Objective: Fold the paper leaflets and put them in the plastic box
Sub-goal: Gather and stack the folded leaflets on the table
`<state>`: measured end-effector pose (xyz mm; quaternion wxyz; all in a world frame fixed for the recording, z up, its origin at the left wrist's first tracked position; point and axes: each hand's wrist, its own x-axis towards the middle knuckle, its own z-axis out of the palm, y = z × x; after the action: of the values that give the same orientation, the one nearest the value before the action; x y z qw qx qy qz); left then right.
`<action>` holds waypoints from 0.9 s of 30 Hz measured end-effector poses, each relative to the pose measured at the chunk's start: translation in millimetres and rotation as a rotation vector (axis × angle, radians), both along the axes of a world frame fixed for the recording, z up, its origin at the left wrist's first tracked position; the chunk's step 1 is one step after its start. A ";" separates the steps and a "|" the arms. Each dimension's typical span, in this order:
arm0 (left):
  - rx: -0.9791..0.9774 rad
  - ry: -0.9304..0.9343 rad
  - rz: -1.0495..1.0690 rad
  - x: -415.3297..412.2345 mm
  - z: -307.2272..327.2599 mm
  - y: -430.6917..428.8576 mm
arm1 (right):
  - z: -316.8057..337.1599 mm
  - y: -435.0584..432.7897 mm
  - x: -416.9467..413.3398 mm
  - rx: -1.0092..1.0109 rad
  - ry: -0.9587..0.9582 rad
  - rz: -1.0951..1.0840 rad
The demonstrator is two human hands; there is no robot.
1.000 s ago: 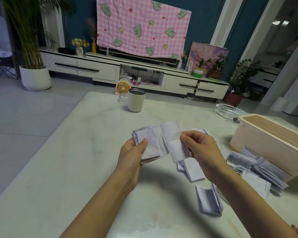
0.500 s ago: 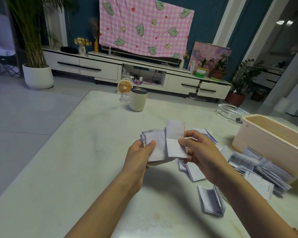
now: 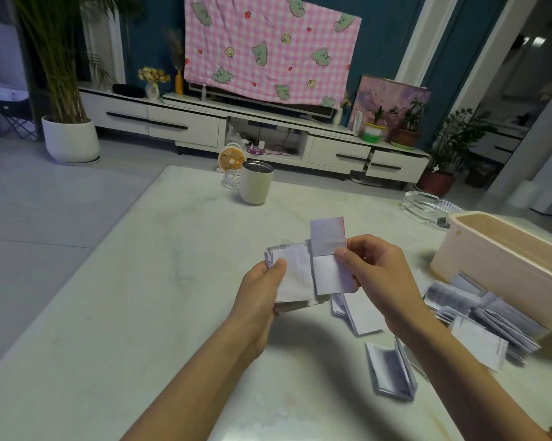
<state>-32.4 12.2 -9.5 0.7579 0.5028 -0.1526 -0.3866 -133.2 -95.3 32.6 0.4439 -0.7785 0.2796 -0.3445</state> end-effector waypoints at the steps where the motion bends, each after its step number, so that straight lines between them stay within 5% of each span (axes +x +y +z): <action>1: 0.000 0.012 0.002 -0.5 0.4 -0.3 | -1.4 1.5 0.9 -0.031 0.020 0.005; 14: 0.049 0.123 0.057 -3.0 0.9 -0.9 | -9.1 14.3 8.1 -0.298 0.166 -0.059; 27: 0.140 -0.124 0.047 -9.5 -7.4 -6.9 | -23.5 25.4 14.2 -0.389 0.136 -0.046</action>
<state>-41.9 5.3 -16.9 0.7189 0.5810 -0.1597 -0.3465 -119.0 -69.9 9.1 0.2574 -0.8644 0.2550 -0.3486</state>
